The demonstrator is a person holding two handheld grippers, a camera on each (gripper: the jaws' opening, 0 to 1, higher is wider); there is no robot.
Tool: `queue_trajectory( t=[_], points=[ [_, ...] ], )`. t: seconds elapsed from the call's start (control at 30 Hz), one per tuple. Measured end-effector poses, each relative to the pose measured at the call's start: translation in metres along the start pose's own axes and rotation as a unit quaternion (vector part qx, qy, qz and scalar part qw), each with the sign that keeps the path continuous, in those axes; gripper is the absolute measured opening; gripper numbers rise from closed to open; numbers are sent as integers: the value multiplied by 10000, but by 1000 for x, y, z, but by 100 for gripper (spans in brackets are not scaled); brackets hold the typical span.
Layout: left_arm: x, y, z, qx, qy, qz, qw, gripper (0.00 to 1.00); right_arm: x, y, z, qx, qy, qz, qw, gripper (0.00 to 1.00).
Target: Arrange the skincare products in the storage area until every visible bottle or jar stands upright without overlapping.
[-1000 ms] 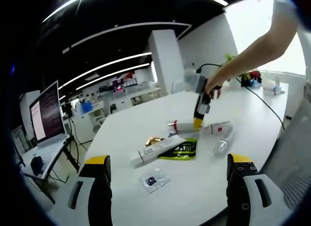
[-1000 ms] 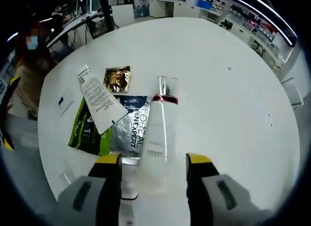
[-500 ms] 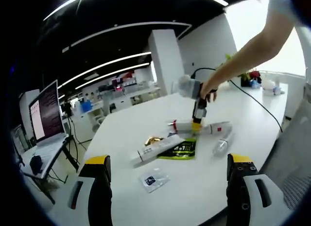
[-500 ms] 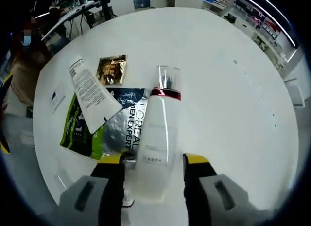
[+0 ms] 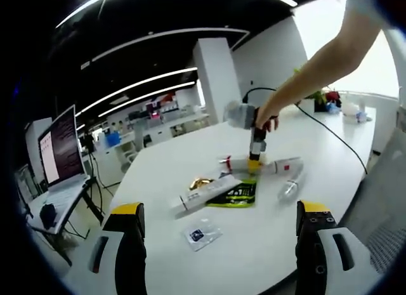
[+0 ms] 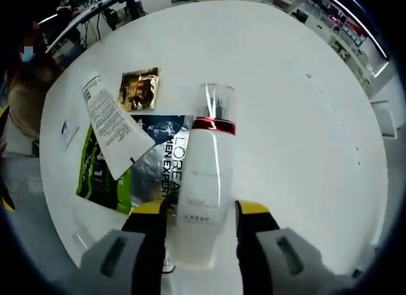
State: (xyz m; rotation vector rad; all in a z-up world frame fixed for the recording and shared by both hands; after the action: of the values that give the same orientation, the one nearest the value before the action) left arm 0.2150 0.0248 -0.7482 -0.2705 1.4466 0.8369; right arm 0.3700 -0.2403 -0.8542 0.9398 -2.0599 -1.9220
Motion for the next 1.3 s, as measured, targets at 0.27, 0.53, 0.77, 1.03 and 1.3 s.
queue_trajectory(
  t=[0.27,0.53,0.77,1.03,1.3],
  points=[
    [1,-1,-1,23,-18,45,10000,97,0,0,8,-55,222,25,9997,35],
    [1,-1,-1,23,-25,54,10000,97,-1,-1,8,-58,317,55,9995,33],
    [2,-1,-1,42,-16,73,10000,97,-6,-4,5,-87,359,65,9993,31],
    [1,-1,-1,34,-7,65,10000,97,-8,-4,5,-20,215,-42,9998,29],
    [2,-1,-1,44,11,69,10000,97,-6,-2,6,168,223,-55,9996,27]
  ],
)
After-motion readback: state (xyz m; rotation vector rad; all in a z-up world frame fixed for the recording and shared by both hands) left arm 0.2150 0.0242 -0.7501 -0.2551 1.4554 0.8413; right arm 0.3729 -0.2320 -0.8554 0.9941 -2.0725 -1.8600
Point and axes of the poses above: the point that each gripper's makers call its tool centre point, and the gripper's own axes: y roughly backward along the fingers, z roughly to its left, x roughly out of its underside, the point moved 3 cm from there along y, roughly backward along the fingers, and after that the axes turned 8 degrees about x, right-handed, at the moved point
